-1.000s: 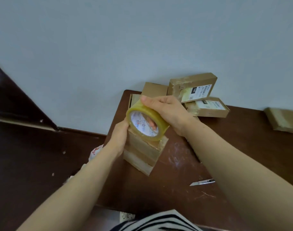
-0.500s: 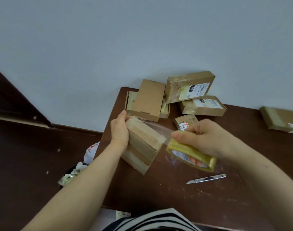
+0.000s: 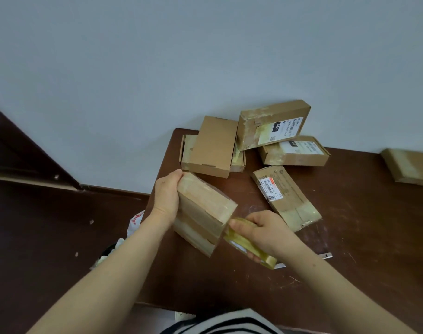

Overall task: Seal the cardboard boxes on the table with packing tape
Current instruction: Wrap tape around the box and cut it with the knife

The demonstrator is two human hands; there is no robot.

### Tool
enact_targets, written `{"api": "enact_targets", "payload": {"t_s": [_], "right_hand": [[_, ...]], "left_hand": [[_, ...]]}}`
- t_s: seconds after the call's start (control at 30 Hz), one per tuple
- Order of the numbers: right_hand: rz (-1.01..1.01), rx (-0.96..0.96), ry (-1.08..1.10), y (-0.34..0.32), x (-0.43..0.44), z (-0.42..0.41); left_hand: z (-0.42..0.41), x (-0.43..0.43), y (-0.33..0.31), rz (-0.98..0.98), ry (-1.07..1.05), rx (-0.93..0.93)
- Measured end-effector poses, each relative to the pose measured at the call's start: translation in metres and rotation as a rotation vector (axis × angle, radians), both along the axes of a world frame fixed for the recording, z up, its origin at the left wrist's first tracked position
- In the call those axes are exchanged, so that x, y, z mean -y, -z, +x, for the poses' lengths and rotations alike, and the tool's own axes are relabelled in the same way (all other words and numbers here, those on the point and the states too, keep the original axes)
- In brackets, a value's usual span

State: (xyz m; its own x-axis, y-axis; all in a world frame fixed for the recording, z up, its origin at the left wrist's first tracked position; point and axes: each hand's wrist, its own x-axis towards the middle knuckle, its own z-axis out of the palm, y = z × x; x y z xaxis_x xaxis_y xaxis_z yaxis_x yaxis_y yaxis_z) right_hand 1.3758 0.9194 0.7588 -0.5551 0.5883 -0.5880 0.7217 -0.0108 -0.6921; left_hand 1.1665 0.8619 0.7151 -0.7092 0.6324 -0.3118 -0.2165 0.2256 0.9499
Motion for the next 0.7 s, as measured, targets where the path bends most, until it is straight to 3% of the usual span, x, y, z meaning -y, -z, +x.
{"api": "enact_targets", "payload": {"t_s": [0.03,0.17,0.27,0.37,0.53,0.7], "right_hand": [[0.008,-0.001,-0.011,0.0,0.0,-0.001],[0.033,-0.014,-0.068,0.003,0.002,-0.003],[0.036,-0.043,-0.078,0.008,0.006,-0.005],[0.025,-0.056,-0.052,0.01,0.006,-0.006],[0.008,-0.055,-0.067,0.015,0.005,-0.009],[-0.031,-0.116,-0.046,0.022,0.011,-0.007]], "left_hand": [[-0.005,0.003,-0.005,-0.018,0.085,-0.132],[-0.008,0.009,-0.037,-0.148,0.306,-0.941],[0.031,0.01,-0.045,-0.343,0.574,-1.394],[0.036,0.012,-0.047,-0.439,0.655,-1.472],[0.058,0.02,-0.043,-0.161,0.864,-1.538],[0.058,0.028,-0.036,-0.051,0.793,-1.621]]}}
